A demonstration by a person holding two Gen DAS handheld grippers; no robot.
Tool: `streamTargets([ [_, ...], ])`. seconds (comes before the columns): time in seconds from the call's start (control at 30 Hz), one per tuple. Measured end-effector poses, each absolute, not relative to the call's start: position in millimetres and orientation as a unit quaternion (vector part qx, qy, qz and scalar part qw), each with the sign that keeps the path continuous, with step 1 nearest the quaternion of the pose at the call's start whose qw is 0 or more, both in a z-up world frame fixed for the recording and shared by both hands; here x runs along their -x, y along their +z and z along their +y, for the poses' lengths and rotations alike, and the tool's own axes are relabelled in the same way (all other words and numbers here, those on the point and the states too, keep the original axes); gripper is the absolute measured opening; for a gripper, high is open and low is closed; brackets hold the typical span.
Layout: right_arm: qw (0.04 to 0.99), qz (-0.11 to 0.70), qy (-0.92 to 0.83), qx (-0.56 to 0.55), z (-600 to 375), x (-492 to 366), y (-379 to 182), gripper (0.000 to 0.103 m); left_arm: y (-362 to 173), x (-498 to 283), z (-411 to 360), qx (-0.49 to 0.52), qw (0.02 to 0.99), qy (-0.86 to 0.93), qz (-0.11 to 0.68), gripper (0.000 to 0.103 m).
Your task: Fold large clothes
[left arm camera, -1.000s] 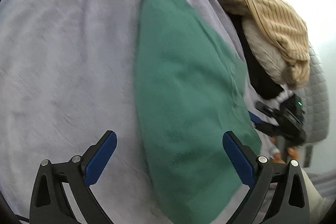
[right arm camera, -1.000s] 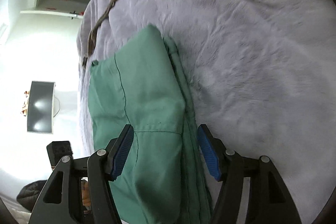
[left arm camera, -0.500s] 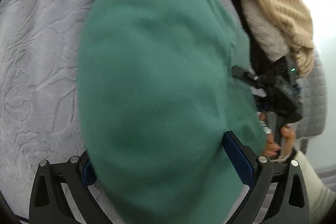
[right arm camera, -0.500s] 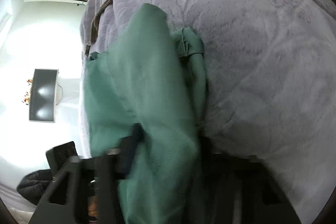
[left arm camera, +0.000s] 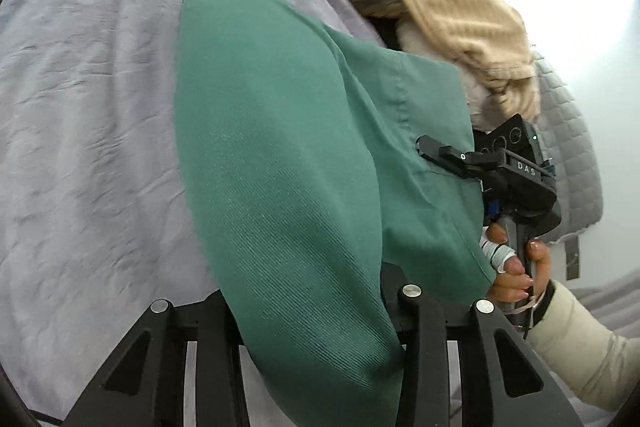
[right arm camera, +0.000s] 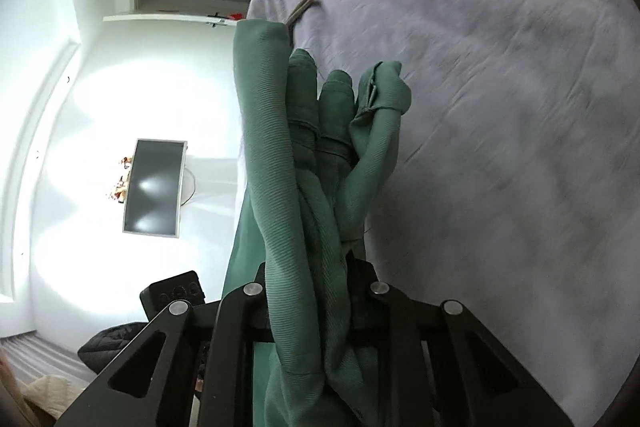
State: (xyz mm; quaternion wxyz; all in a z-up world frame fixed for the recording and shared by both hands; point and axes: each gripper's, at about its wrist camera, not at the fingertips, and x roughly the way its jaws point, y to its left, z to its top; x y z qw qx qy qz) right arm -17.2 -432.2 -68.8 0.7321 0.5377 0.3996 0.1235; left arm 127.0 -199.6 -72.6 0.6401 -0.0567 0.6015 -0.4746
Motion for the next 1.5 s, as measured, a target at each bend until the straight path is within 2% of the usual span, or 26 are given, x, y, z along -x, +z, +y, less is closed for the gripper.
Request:
streamTargets([
  [0.13,0.720,0.414,0.143,-0.538,-369.0,18.9,-68.5,0.021,-55.5,-131.5,-146.4,0.060,0.637,-0.480,0.600,0.040],
  [0.23,0.701,0.432,0.152,-0.546,-319.1,23.2,-88.1,0.021,-54.0,-131.2,-103.4,0.054,0.637,-0.468,0.610,0.040],
  [0.37,0.665,0.491,0.121,-0.549,-260.3,22.2,-141.1,0.021,-73.8,-131.6,-31.5,0.047,0.638,-0.433,0.635,0.041],
  [0.43,0.661,0.521,0.087,-0.533,-250.2,21.0,-153.2,0.025,-93.2,-129.5,-7.1,0.034,0.641,-0.409,0.649,0.044],
  [0.53,0.684,0.545,0.055,-0.481,-250.2,22.7,-136.7,0.042,-132.7,-131.0,25.9,0.001,0.646,-0.355,0.675,0.054],
  [0.57,0.701,0.553,0.038,-0.449,-252.1,24.3,-124.6,0.046,-136.6,-132.3,31.1,0.006,0.642,-0.353,0.681,0.054],
  [0.63,0.729,0.558,0.006,-0.395,-257.4,30.5,-100.5,0.046,-128.1,-133.5,44.1,0.019,0.643,-0.365,0.673,0.054],
  [0.73,0.752,0.537,-0.013,-0.383,-266.2,32.9,-76.4,0.046,-103.2,-135.5,55.1,0.001,0.654,-0.384,0.651,0.054],
  [0.8,0.756,0.532,-0.013,-0.380,-267.7,28.9,-75.2,0.041,-90.0,-143.7,61.9,0.009,0.672,-0.380,0.635,0.054],
  [0.87,0.755,0.545,-0.024,-0.362,-263.3,12.7,-84.3,0.006,-77.8,-155.6,56.3,0.015,0.698,-0.373,0.611,0.054],
  [1.0,0.767,0.560,-0.075,-0.304,-266.4,-5.5,-109.9,0.005,-81.8,-187.4,24.7,0.005,0.745,-0.340,0.574,0.054],
  [1.13,0.736,0.563,-0.096,-0.363,-289.9,-6.6,-137.5,0.005,-113.4,-200.1,-1.1,-0.056,0.767,-0.308,0.560,0.054],
  [1.23,0.738,0.553,-0.080,-0.377,-295.5,1.6,-124.8,0.005,-123.2,-198.5,-3.7,-0.062,0.768,-0.303,0.561,0.060],
  [1.33,0.739,0.566,-0.080,-0.357,-289.7,13.9,-100.4,0.007,-114.0,-193.2,0.9,-0.069,0.767,-0.288,0.570,0.060],
  [1.37,0.740,0.564,-0.074,-0.359,-288.8,23.3,-91.2,0.008,-108.9,-189.6,1.6,-0.080,0.769,-0.283,0.568,0.060],
  [1.43,0.739,0.563,-0.058,-0.366,-282.7,41.7,-77.1,0.022,-97.4,-175.8,19.9,-0.096,0.769,-0.284,0.564,0.060],
  [1.5,0.740,0.564,-0.043,-0.363,-266.4,58.6,-64.4,0.045,-85.9,-163.3,33.8,-0.095,0.763,-0.289,0.571,0.060],
])
